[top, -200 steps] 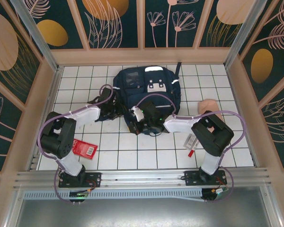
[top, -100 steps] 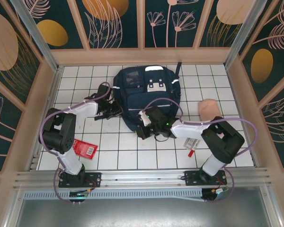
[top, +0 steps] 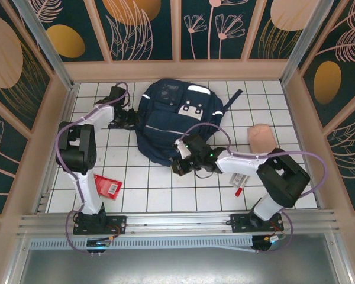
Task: Pack books, pencil case, and school supplies into a backpack
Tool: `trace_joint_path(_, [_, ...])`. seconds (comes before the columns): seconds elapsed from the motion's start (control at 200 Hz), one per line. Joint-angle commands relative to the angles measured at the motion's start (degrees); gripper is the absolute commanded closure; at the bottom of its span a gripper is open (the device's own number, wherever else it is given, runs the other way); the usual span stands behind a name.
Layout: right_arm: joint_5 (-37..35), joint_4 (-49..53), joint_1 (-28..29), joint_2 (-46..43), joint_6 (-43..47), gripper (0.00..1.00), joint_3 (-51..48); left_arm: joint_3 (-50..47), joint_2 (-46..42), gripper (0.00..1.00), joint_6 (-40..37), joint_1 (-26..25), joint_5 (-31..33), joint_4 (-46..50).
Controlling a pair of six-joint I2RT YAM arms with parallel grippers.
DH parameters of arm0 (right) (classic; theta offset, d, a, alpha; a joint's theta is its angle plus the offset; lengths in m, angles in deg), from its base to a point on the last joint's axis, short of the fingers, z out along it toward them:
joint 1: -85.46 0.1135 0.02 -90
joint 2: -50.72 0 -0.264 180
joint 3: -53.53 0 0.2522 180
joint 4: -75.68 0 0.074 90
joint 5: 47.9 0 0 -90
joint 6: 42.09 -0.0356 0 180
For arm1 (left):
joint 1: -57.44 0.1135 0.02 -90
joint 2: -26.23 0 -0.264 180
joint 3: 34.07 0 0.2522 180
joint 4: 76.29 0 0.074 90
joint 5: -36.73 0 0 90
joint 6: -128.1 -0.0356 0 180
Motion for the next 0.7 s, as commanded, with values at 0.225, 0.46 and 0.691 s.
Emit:
trace_joint_path(0.225, [8.1,-0.7,1.2,11.3,3.4,1.0,14.1,-20.9,-25.2,0.58,9.1,-2.1,-2.2,-0.2])
trace_joint_path(0.46, [10.3,-1.7,1.7,12.9,5.0,1.0,16.6,-31.4,-26.6,0.54,20.7,-12.1,-1.4,-7.7])
trace_joint_path(0.691, [9.2,0.4,1.7,13.0,6.5,1.0,18.4,-38.8,-27.4,0.54,30.2,-14.3,2.0,-15.2])
